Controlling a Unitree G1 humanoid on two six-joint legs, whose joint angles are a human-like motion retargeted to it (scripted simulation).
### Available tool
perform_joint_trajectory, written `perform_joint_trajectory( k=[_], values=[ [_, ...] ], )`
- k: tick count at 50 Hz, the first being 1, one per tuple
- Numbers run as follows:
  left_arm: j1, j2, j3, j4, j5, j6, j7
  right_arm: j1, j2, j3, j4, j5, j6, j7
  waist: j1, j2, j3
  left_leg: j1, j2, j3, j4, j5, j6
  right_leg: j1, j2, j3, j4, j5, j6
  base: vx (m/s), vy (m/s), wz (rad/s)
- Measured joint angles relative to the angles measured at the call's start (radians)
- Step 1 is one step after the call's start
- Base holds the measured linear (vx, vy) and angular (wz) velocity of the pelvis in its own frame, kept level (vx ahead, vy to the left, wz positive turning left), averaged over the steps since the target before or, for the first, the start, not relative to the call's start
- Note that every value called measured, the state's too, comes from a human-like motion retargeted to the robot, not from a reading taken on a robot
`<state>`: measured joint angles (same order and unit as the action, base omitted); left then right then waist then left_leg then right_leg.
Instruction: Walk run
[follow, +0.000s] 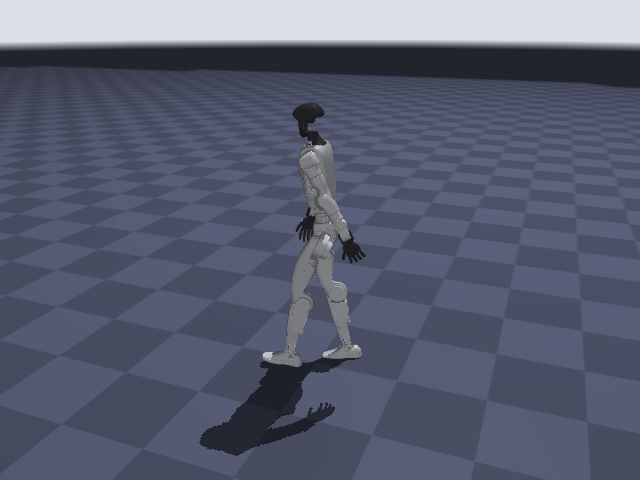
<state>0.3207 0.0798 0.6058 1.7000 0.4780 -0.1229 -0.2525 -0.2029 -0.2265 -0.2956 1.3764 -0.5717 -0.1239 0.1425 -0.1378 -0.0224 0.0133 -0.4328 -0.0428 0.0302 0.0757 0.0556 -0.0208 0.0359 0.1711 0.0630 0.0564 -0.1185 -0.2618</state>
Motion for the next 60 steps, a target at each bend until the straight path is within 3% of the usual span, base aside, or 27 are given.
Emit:
perform_joint_trajectory(
  k=[3,5,7,10,12,14,16,17,20,25,30,36,41,43,46,49,51,53,55,60],
  values=[
    [-0.007,0.007,0.0,-0.005,0.012,0.006,0.005,0.017,0.003,-0.017,0.032,0.023,0.012,-0.004,0.001,-0.002,0.009,0.01,-0.034,-0.043,-0.086,-0.027,-0.038,0.046,0.005,0.006,0.03,-0.032,0.0,0.78,-0.02,-0.38],
    [-0.021,0.014,-0.001,-0.021,0.017,0.016,0.006,0.034,0.01,-0.033,0.072,0.037,0.025,-0.002,0.015,-0.003,0.013,0.019,-0.034,-0.036,-0.033,0.005,0.018,0.069,0.008,-0.004,0.058,-0.03,0.0,0.81,-0.02,-0.64],
    [-0.031,0.021,-0.002,-0.044,0.013,0.021,0.01,0.07,0.02,-0.049,0.12,0.032,0.043,0.015,0.061,-0.005,0.0,0.042,-0.005,0.035,0.008,0.017,0.016,0.092,0.011,-0.008,0.089,0.021,0.0,1.03,-0.09,-1.24],
    [-0.053,0.034,-0.005,-0.075,-0.012,0.013,0.015,0.145,0.047,-0.081,0.189,-0.011,0.077,0.041,0.102,-0.024,-0.045,0.065,-0.003,-0.029,0.028,0.06,0.021,0.09,-0.001,-0.054,0.159,0.195,0.0,1.0,-0.16,-0.99],
    [-0.085,0.052,-0.001,-0.083,-0.058,0.011,0.01,0.195,0.073,-0.065,0.235,-0.029,0.087,0.038,0.088,-0.039,-0.062,0.068,0.023,-0.014,0.066,0.023,0.014,0.055,0.002,-0.053,0.266,0.392,0.017,0.9,-0.15,-0.51],
    [-0.13,0.078,-0.017,-0.085,-0.11,0.012,-0.003,0.244,0.088,-0.029,0.279,-0.026,0.076,0.037,0.057,-0.022,-0.061,0.116,0.048,0.009,0.065,-0.011,0.031,-0.004,0.018,-0.093,0.417,0.547,0.046,0.88,-0.11,-0.07],
    [-0.187,0.103,-0.046,-0.089,-0.157,0.014,-0.017,0.279,0.093,-0.001,0.314,-0.037,0.058,0.057,0.041,0.009,-0.062,0.17,0.074,0.038,0.047,-0.045,0.046,-0.076,-0.011,-0.213,0.573,0.627,0.043,0.7,-0.1,-0.31],
    [-0.221,0.115,-0.06,-0.091,-0.176,0.018,-0.021,0.293,0.095,0.007,0.324,-0.055,0.056,0.072,0.045,0.018,-0.064,0.189,0.08,0.041,0.041,-0.062,0.048,-0.112,-0.037,-0.262,0.639,0.622,0.037,0.56,-0.08,-0.96],
    [-0.335,0.149,-0.095,-0.101,-0.213,0.026,-0.013,0.329,0.108,0.005,0.322,-0.153,0.076,0.114,0.053,0.028,-0.067,0.232,0.095,0.104,0.033,-0.097,0.055,-0.228,-0.067,-0.293,0.751,0.447,0.039,0.62,-0.07,-0.7],
    [-0.465,0.157,-0.141,-0.194,-0.231,-0.017,-0.03,0.349,0.107,0.02,0.318,-0.195,0.079,0.088,-0.077,0.049,-0.05,0.322,0.054,0.092,-0.001,-0.138,0.074,-0.409,-0.059,-0.257,0.664,0.247,0.178,0.61,-0.07,0.42],
    [-0.508,0.166,-0.178,-0.307,-0.273,-0.081,-0.083,0.334,0.112,-0.003,0.292,-0.168,0.087,0.09,-0.153,0.024,-0.044,0.432,-0.031,0.129,-0.027,-0.2,0.095,-0.465,-0.19,-0.328,0.289,0.231,0.236,0.57,-0.08,-0.28],
    [-0.527,0.164,-0.198,-0.314,-0.26,-0.107,-0.083,0.303,0.135,-0.03,0.245,-0.054,0.059,0.064,-0.173,0.035,-0.03,0.55,-0.062,0.186,-0.033,-0.261,0.072,-0.516,-0.204,-0.391,-0.057,0.231,0.268,0.65,-0.14,-0.46],
    [-0.469,0.131,-0.235,-0.262,-0.17,-0.117,-0.107,0.283,0.128,-0.054,0.25,-0.043,0.06,0.018,-0.236,0.072,-0.029,0.6,-0.035,0.138,0.045,-0.202,0.016,-0.477,-0.218,-0.455,0.007,0.299,0.146,0.81,-0.29,0.49],
    [-0.418,0.109,-0.226,-0.231,-0.125,-0.129,-0.097,0.276,0.117,-0.067,0.258,-0.055,0.069,0.018,-0.247,0.093,-0.048,0.599,-0.003,0.158,0.103,-0.08,-0.033,-0.458,-0.206,-0.436,0.034,0.272,0.117,0.83,-0.38,0.26],
    [-0.324,0.072,-0.201,-0.174,-0.107,-0.15,-0.043,0.248,0.095,-0.079,0.28,-0.042,0.08,0.022,-0.235,0.075,-0.063,0.558,0.019,0.167,0.29,0.197,-0.111,-0.406,-0.211,-0.381,0.07,0.188,0.096,0.83,-0.39,-0.33],
    [-0.237,0.07,-0.169,-0.109,-0.133,-0.169,-0.009,0.212,0.087,-0.069,0.266,-0.015,0.082,0.023,-0.234,0.009,-0.06,0.455,-0.017,0.112,0.583,0.325,-0.101,-0.335,-0.223,-0.345,0.061,0.148,0.076,0.77,-0.42,-0.25],
    [-0.184,0.077,-0.129,-0.08,-0.127,-0.151,0.004,0.188,0.087,-0.054,0.232,-0.007,0.081,0.015,-0.267,0.001,-0.054,0.354,-0.03,0.001,0.767,0.26,-0.095,-0.295,-0.218,-0.366,0.052,0.131,0.073,0.68,-0.44,0.08],
    [-0.132,0.076,-0.063,-0.062,-0.099,-0.121,0.024,0.159,0.08,-0.034,0.192,-0.016,0.076,0.004,-0.139,-0.05,-0.068,0.296,-0.04,0.075,0.815,0.164,-0.087,-0.267,-0.196,-0.22,0.056,0.101,0.079,0.58,-0.39,-2.74],
    [-0.087,0.078,-0.016,-0.036,-0.09,-0.104,0.04,0.138,0.075,-0.03,0.147,-0.036,0.064,-0.005,-0.121,-0.083,-0.055,0.232,-0.041,0.065,0.849,0.076,-0.047,-0.229,-0.178,-0.207,0.04,0.101,0.055,0.59,-0.33,-1.56],
    [0.013,0.068,0.045,0.0,-0.136,-0.052,0.021,0.071,0.037,0.014,0.07,-0.038,0.041,-0.023,-0.034,-0.084,-0.029,0.119,0.007,0.118,0.598,-0.033,0.032,-0.143,-0.101,-0.139,0.014,0.081,0.042,0.64,-0.27,-1.29]
  ],
)
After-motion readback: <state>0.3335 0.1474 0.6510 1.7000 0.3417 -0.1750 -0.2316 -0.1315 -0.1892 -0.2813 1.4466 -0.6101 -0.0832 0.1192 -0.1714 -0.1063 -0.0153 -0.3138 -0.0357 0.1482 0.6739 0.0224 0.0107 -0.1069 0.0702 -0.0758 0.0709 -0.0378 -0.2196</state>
